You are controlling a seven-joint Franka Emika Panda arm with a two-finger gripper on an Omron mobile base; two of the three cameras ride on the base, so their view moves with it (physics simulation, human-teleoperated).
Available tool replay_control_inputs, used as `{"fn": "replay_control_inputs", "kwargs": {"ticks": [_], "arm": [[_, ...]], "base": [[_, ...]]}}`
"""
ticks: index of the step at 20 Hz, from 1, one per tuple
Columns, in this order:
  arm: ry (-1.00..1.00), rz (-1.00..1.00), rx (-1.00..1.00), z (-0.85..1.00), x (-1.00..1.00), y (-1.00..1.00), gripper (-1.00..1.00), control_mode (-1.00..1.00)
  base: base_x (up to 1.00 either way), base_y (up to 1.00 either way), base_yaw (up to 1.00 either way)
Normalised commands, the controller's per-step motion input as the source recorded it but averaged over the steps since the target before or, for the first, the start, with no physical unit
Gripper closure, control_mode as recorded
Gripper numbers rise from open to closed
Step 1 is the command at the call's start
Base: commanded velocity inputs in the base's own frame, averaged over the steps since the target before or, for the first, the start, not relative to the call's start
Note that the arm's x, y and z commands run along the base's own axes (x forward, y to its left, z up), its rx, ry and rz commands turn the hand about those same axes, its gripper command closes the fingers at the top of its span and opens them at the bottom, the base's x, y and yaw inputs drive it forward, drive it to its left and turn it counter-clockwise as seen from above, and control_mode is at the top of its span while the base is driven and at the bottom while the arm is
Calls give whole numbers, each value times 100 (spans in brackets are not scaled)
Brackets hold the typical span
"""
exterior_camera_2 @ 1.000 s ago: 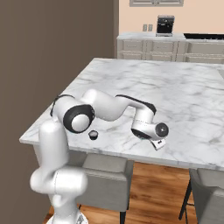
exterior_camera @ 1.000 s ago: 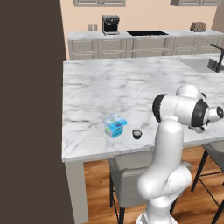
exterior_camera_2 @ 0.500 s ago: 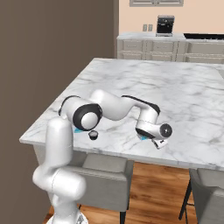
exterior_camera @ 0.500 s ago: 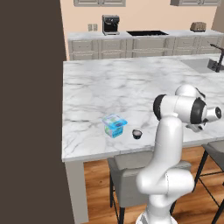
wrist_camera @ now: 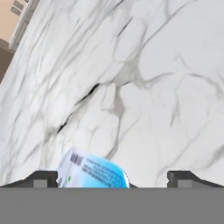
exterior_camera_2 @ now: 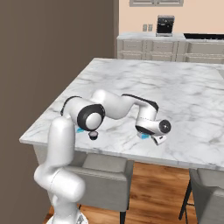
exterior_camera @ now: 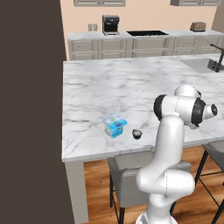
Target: Stack the yogurt containers by placing the smaller containers on top of the larger containers.
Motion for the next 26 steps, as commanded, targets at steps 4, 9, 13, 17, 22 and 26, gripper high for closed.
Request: {"fn": "replay_control_inputs", "kwargs": {"ticks": [4, 9, 13, 17, 22, 26], "arm": [[0, 0, 0, -10, 20, 13, 100, -100], [0, 0, 0, -7, 10, 6, 100, -100], [0, 0, 0, -3, 7, 2, 100, -100], [-1, 0, 0, 2, 0, 0, 100, -100], [-9, 0, 0, 13, -2, 0, 100, -100], [-9, 0, 0, 14, -2, 0, 100, -100]], "base": [[0, 0, 0], [0, 0, 0], [0, 0, 0], [0, 0, 0], [0, 0, 0], [0, 0, 0]]}}
